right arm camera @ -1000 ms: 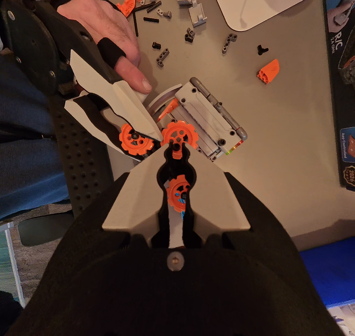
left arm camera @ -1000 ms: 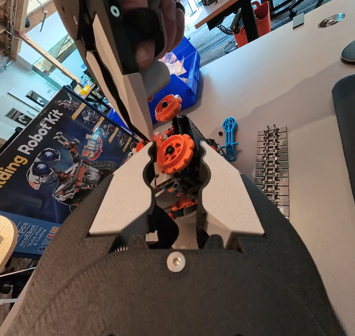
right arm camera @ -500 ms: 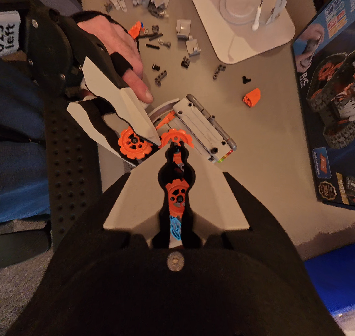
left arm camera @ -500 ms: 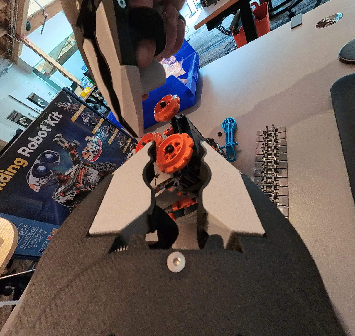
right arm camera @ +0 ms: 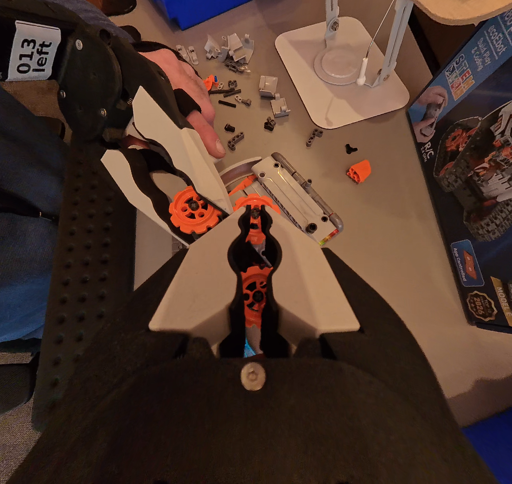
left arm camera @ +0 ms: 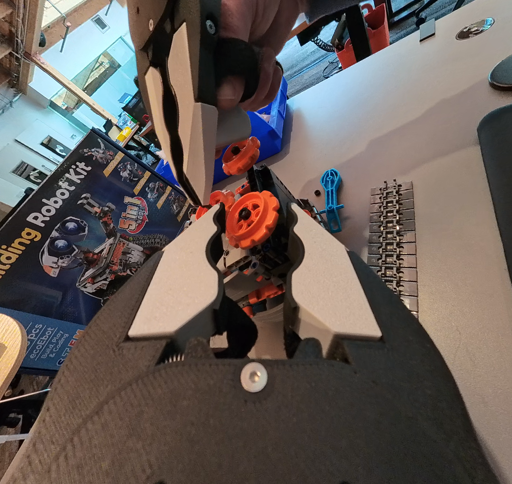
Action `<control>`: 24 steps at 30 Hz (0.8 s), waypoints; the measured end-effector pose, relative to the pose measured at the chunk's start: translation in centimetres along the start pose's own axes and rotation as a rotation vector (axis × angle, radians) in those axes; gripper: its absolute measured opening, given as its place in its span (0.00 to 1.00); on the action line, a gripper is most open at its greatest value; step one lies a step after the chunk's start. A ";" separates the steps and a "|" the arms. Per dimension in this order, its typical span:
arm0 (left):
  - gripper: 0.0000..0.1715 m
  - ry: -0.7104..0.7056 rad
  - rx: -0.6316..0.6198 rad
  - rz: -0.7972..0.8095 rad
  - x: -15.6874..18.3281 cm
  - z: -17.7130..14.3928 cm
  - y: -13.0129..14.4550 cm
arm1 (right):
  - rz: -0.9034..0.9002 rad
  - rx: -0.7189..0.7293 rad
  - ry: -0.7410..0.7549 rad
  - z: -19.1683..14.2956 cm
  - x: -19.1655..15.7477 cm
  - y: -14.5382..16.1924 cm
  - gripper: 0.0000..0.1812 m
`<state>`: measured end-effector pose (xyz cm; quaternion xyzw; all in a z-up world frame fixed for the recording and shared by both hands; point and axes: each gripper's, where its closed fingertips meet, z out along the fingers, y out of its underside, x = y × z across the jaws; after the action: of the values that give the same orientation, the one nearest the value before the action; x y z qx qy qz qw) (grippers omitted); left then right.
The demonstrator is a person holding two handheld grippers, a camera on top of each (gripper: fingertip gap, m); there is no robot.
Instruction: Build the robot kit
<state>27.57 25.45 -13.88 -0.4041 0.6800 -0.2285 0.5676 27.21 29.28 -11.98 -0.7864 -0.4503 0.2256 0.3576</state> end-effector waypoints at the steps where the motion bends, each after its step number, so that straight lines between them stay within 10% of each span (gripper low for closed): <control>1: 0.25 -0.001 -0.001 0.002 0.0 0.0 0.0 | -0.001 0.013 -0.002 0.0 0.0 0.0 0.02; 24: 0.21 -0.017 0.004 0.011 -0.3 0.1 0.1 | -0.030 -0.140 -0.005 0.1 0.0 0.3 0.02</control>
<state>27.69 25.78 -13.82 -0.4011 0.6769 -0.2230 0.5754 27.28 29.25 -12.29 -0.8020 -0.4778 0.1902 0.3038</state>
